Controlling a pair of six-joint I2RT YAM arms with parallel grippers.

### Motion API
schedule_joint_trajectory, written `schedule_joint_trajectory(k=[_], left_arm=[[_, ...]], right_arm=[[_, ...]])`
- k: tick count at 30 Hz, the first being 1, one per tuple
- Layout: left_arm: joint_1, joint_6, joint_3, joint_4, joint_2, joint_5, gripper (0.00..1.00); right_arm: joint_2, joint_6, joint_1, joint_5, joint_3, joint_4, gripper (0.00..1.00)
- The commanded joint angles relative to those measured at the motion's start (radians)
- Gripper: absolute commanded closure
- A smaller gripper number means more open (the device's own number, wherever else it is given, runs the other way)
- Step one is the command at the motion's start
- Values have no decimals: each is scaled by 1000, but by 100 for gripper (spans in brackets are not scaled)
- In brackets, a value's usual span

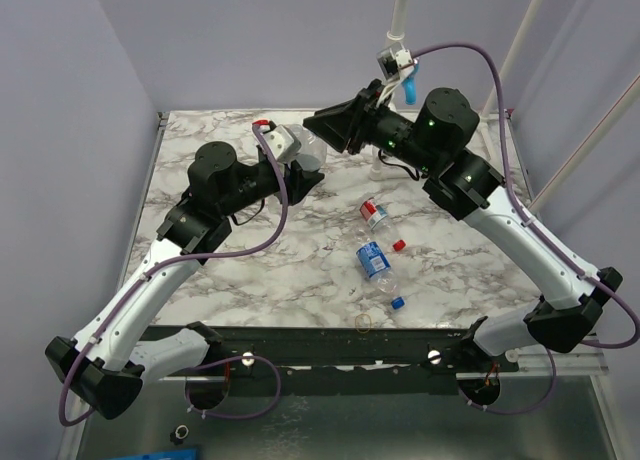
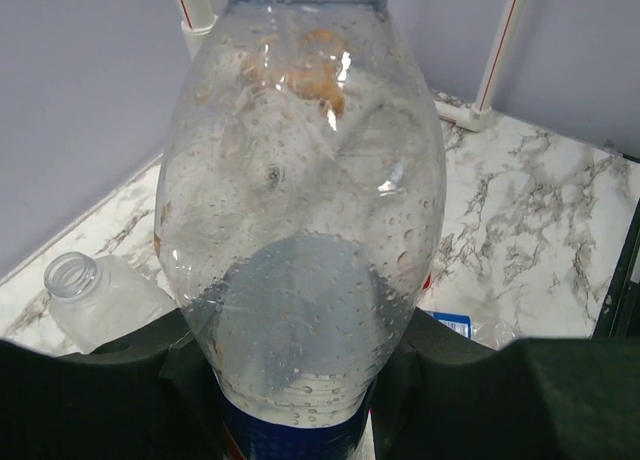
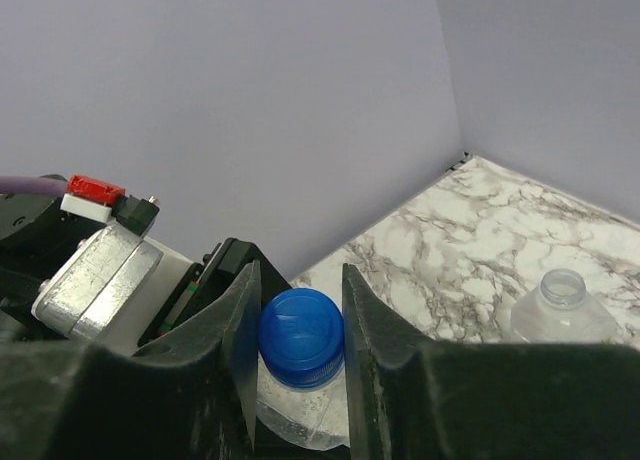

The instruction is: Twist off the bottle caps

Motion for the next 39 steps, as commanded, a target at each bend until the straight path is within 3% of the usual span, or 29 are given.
schedule_joint_trajectory(k=[1, 4, 8, 14, 17, 22, 23, 25, 28, 32, 36, 39], left_arm=[[2, -23, -3, 33, -12, 30, 84], [2, -69, 11, 33, -14, 105, 84], [2, -172, 39, 33, -16, 345, 84], [2, -307, 72, 38, -7, 721, 84], [2, -314, 98, 42, -5, 773, 93], [2, -320, 97, 47, -5, 743, 94], [2, -314, 93, 47, -8, 728, 94], [2, -296, 81, 47, -13, 670, 93], [1, -233, 52, 46, -24, 487, 93], [2, -140, 31, 46, -30, 226, 94], [1, -91, 20, 48, -25, 94, 94], [0, -48, 7, 49, -17, 11, 92]], right_arm=[[-15, 3, -9, -22, -19, 30, 84], [-30, -21, -9, -103, -40, 69, 90], [-81, -80, -10, -310, -124, 197, 99], [-122, -97, -10, -728, -188, 315, 99], [-129, -105, -11, -808, -199, 319, 100], [-146, -140, -11, -777, -205, 277, 98], [-151, -149, -10, -746, -204, 263, 90], [-160, -167, -10, -609, -201, 233, 50], [-186, -151, -11, -315, -215, 244, 4], [-198, -138, -10, -190, -208, 267, 0], [-144, -123, -10, -86, -127, 173, 0], [-101, -108, -9, -25, -84, 123, 7]])
